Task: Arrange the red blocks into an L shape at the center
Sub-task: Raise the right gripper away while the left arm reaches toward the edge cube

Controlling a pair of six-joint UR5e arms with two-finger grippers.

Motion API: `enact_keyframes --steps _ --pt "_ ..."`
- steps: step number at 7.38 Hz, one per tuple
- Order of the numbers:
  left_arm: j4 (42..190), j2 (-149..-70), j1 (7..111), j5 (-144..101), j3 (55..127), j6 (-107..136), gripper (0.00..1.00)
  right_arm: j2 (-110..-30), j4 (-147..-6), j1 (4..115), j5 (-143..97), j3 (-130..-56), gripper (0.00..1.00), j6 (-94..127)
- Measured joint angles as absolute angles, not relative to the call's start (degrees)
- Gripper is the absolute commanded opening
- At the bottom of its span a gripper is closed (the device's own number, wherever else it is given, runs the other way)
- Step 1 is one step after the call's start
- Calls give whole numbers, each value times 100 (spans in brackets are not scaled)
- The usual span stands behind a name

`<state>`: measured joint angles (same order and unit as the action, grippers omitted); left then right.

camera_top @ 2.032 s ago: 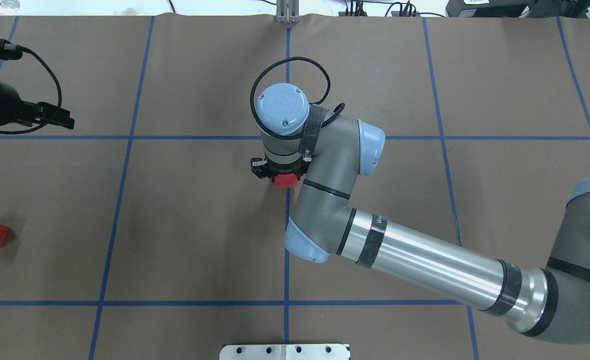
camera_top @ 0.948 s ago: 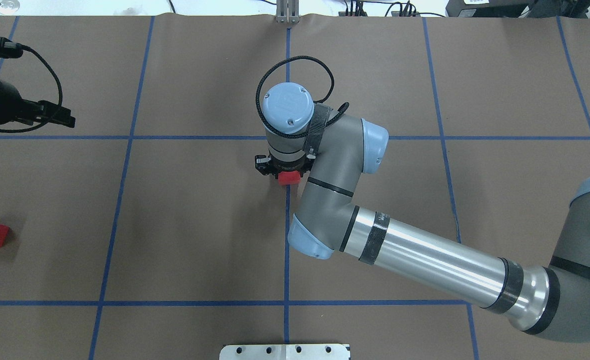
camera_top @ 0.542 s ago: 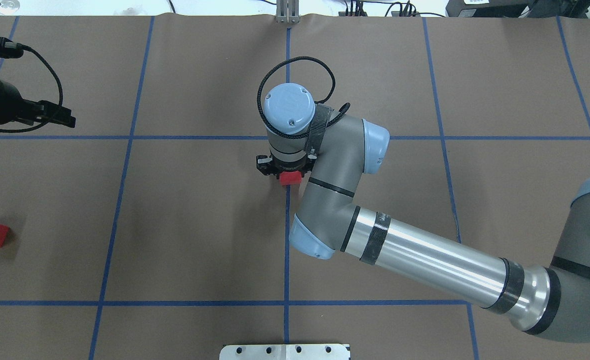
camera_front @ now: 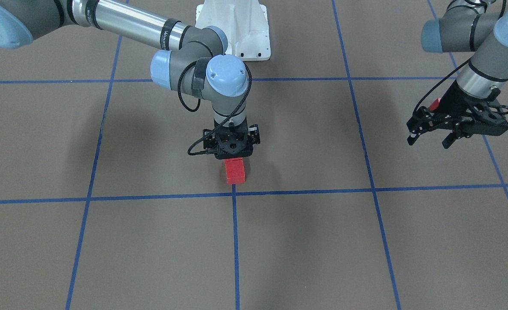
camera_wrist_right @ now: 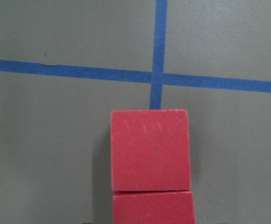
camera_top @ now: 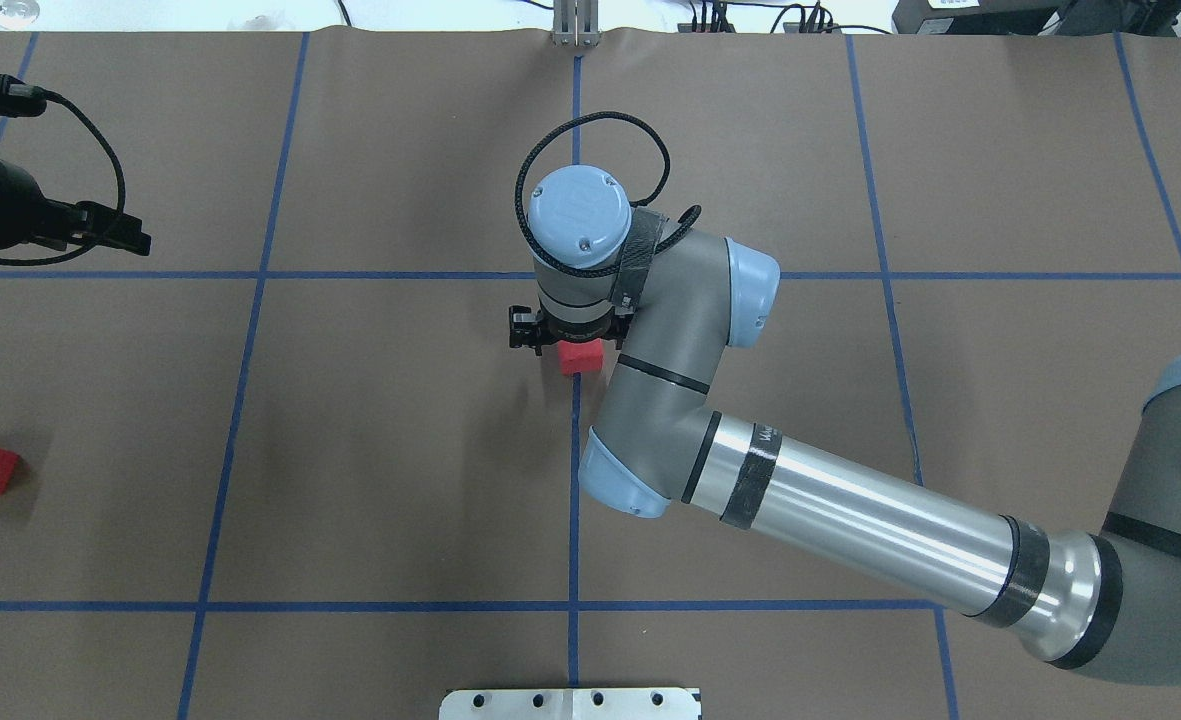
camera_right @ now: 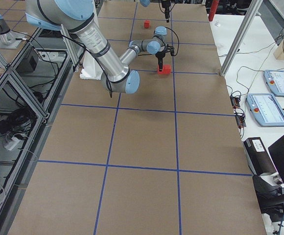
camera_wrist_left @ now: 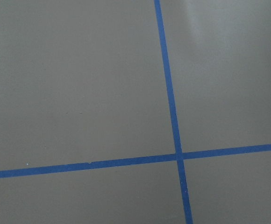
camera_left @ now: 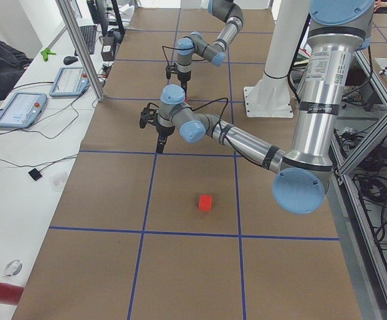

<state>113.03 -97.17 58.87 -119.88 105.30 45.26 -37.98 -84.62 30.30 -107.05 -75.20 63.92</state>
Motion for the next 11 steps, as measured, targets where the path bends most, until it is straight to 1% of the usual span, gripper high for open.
enact_keyframes --steps 2,3,5,7,9,11 --pt "11309 -9623 5925 -12008 10559 4509 100 -3783 -8300 3145 -10727 -7548 99 6410" --pt "11348 -9400 5942 -12049 10634 4457 100 -3783 -8267 3296 -10795 -7596 99 6412" --pt "11660 -8633 5962 -12102 10874 4265 100 -3905 -8267 3756 -11132 -7744 99 6383" --pt "12248 -7760 5981 -12092 10942 4016 100 -4140 -8248 4176 -11373 -7842 99 6183" --pt "13216 -7040 6024 -12000 10689 3984 100 -4426 -8230 4429 -11502 -8027 99 5958" --pt "14042 -6819 5981 -11746 10248 4359 100 -4635 -8201 4523 -11639 -8158 99 5877"
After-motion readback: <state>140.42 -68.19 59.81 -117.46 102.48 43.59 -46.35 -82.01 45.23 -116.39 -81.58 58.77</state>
